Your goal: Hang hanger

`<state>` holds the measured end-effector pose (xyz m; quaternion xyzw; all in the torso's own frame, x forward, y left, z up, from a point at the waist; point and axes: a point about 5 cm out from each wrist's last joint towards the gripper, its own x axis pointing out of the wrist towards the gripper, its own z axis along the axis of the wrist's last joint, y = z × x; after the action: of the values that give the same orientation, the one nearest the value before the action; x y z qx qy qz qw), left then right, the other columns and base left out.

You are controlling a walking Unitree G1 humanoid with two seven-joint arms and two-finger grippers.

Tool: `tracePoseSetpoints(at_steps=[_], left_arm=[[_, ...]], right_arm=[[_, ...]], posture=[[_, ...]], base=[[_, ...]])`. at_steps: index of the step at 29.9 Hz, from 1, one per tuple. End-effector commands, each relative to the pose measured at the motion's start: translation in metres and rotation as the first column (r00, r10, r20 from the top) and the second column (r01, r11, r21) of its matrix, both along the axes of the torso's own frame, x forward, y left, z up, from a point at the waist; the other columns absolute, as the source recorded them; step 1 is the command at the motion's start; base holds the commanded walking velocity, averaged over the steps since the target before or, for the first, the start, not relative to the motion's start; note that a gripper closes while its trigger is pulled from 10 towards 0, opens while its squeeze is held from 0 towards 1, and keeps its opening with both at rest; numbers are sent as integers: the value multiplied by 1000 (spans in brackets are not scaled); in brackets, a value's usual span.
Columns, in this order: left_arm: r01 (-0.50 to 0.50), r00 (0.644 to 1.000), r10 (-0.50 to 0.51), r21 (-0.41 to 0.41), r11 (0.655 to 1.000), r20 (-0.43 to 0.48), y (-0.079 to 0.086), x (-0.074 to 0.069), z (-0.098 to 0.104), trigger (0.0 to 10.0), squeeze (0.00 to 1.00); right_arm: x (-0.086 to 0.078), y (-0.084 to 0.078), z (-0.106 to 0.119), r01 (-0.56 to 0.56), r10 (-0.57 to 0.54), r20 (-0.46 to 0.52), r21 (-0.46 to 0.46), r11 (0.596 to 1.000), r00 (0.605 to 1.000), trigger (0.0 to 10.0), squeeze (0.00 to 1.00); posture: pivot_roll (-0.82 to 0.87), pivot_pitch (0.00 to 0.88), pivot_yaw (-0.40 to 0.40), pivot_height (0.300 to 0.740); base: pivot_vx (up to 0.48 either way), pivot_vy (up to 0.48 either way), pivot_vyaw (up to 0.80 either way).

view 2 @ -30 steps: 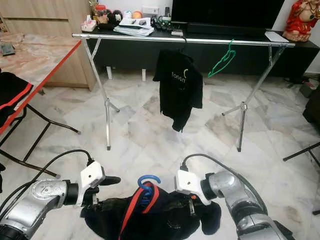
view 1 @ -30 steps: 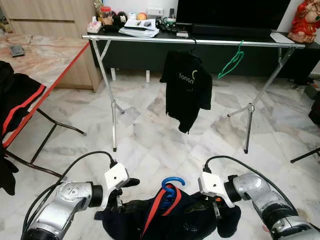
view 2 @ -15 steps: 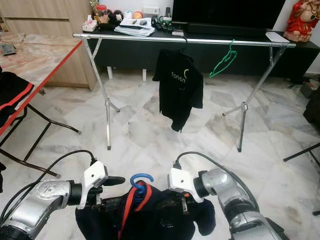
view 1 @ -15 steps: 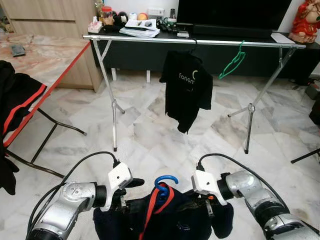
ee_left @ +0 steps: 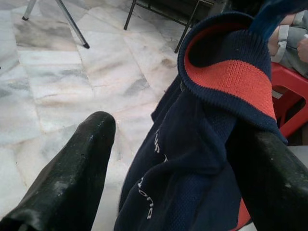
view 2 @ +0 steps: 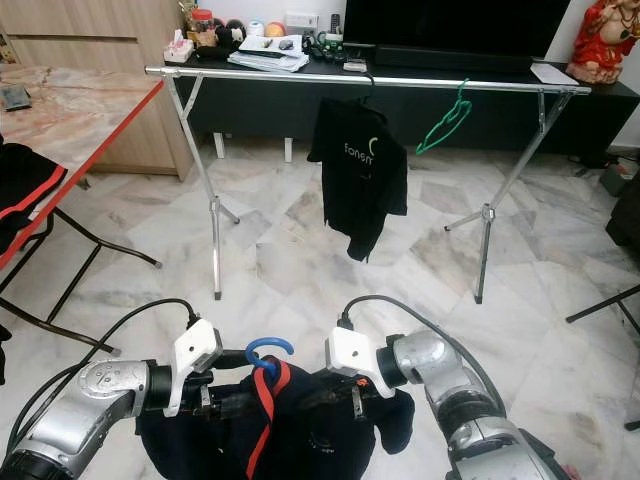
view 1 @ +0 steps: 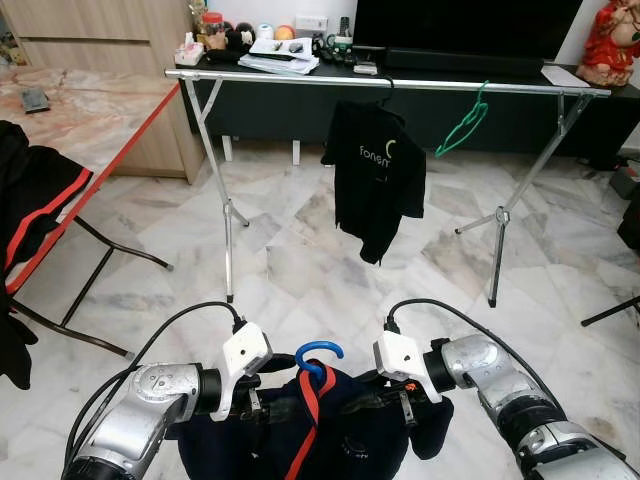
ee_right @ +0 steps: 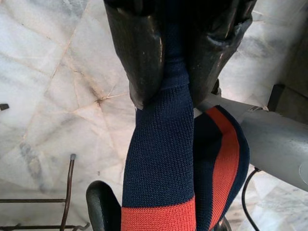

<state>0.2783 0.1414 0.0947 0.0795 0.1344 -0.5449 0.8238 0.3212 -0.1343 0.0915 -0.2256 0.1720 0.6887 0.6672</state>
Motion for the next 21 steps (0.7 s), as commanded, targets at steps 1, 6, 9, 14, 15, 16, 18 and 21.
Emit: tracePoseSetpoints(at_steps=[1,6,9,14,15,16,18,21], left_arm=[[11,1000,-11,8,1000,-12,-6,1,-2,6314,0],[8,1000,-9,-7,1000,-21,-9,0,-3,0,0],[9,1000,-9,-14,1000,-25,-10,0,-3,0,0],[12,999,-13,-21,1000,-30,-11,-1,-4,0,0],[12,999,-13,-22,1000,-31,-12,-1,-4,0,0],[12,999,-13,-25,1000,-32,-12,-1,-4,0,0],[12,999,-13,-31,999,-33,-13,-1,-4,0,0],[15,999,-16,-41,999,-36,-14,-2,-3,0,0]], right_arm=[[8,9,16,-7,3,56,69,998,998,0,0],[10,9,19,0,-5,60,79,997,998,0,0],[11,9,20,8,-14,64,84,996,998,0,0],[13,9,22,24,-31,72,92,995,997,0,0],[13,9,22,26,-33,74,93,995,997,0,0],[13,9,23,29,-36,75,94,995,997,0,0],[14,8,23,36,-43,76,95,995,996,0,0],[14,6,23,46,-54,77,96,994,996,0,0]], posture=[[3,96,-50,740],[3,96,-50,740],[3,99,-50,740],[1,100,-49,740],[1,100,-49,740],[1,100,-49,740],[0,102,-48,740],[-3,99,-45,740]], base=[[0,0,0],[0,0,0],[0,0,0],[0,0,0],[0,0,0],[0,0,0],[0,0,0],[0,0,0]])
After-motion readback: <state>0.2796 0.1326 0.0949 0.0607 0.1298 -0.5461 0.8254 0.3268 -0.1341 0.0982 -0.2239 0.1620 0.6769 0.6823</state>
